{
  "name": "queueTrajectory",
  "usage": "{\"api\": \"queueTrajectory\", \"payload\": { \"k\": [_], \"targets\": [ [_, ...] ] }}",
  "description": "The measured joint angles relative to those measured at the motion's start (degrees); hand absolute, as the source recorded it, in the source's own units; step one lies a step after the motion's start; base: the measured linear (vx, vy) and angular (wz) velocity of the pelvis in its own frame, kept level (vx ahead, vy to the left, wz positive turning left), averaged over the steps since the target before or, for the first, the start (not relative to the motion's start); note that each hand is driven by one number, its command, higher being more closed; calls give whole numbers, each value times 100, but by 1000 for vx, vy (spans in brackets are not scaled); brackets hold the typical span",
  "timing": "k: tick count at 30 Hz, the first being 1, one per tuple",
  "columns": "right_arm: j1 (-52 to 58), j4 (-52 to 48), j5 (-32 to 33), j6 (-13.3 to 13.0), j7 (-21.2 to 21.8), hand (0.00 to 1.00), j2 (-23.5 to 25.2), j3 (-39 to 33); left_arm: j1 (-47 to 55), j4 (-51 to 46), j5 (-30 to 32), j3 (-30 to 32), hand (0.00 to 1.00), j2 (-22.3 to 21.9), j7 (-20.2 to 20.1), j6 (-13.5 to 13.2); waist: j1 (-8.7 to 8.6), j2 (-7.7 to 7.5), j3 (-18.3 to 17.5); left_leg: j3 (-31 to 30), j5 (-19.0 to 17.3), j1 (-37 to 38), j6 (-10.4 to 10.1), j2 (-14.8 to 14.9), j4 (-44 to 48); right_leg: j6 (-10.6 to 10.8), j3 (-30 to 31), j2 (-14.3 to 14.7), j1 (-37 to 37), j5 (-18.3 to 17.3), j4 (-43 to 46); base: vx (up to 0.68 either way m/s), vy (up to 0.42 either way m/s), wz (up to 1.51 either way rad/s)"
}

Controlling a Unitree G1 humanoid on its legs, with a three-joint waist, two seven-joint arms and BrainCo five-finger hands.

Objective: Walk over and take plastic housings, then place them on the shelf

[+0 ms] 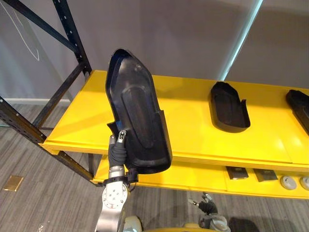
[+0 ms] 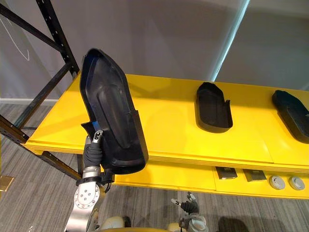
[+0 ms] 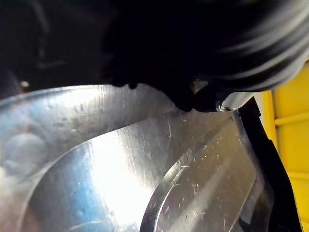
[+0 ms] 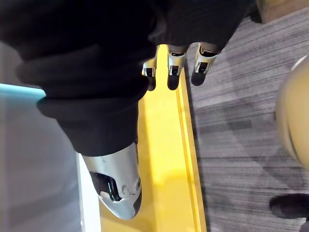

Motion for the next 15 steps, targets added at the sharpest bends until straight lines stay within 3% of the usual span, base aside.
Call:
{"api": "queueTrajectory", "payload": {
  "k": [9,15],
  "targets": [
    [181,55,-30,8,15,0,-30,8,-81,6,266,109,100,26,14,135,-28,-10,-110,316,103,55,59,53,-301,52,337,94,120,565,-778,-19,45,-20],
    [287,55,-92,11,116,0,-82,108,-600,242,674,514,100,346,189,459,-36,-19,-343,415,294,152,35,13,-679,42,501,114,123,800,-1080,-54,14,-11]
  ]
}}
